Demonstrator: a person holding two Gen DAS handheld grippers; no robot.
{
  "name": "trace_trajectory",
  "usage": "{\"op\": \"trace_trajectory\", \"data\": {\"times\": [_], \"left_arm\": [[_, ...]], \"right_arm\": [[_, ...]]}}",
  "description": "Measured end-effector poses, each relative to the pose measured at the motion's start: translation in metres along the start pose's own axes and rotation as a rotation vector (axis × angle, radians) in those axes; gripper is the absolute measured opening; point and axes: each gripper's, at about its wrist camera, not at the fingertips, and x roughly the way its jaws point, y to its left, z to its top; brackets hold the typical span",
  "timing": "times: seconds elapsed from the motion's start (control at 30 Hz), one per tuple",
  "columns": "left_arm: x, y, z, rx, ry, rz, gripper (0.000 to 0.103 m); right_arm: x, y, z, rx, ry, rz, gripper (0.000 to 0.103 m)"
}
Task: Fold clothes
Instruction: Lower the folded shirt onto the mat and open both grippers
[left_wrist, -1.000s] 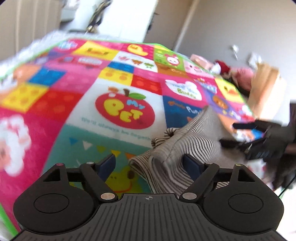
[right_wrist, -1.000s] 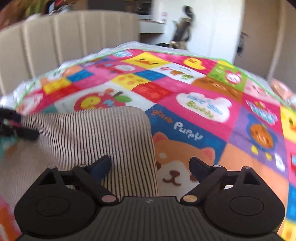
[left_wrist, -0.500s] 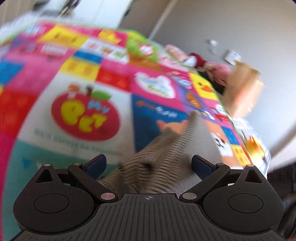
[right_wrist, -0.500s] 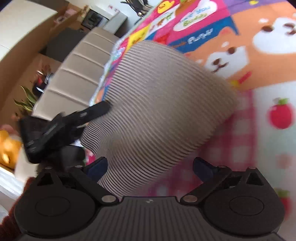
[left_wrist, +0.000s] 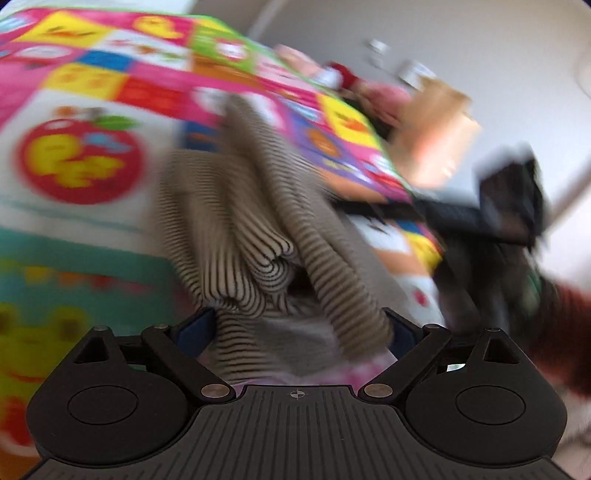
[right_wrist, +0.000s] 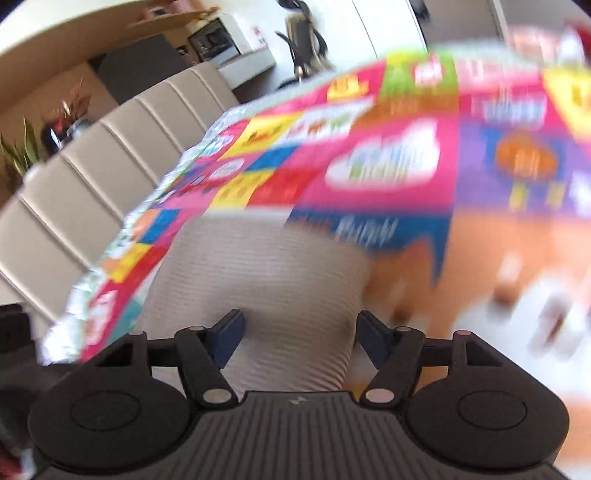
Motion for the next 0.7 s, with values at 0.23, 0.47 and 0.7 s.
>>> {"op": "trace_trajectory", "data": {"times": [0.23,0.47,0.7], "left_arm": [[0.015,-0.056,-0.011,0.069,0.01,-0.192,0.096],[-0.018,-0.027,-0.008,-0.065,-0.131,-0.069,0.101],[-0.017,0.018,-0.001,-0.309,-0.259,0.194,0.099]], "right_arm": [[-0.029,0.005,0.023,-0.163,-0.042,-0.081,0.086],[-0.058,0.036,-0.033,-0.353,-0.081,-0.088,0.103],[-0.069,0.083,-0.081,-0.454,-0.3,-0.166,0.103]]}}
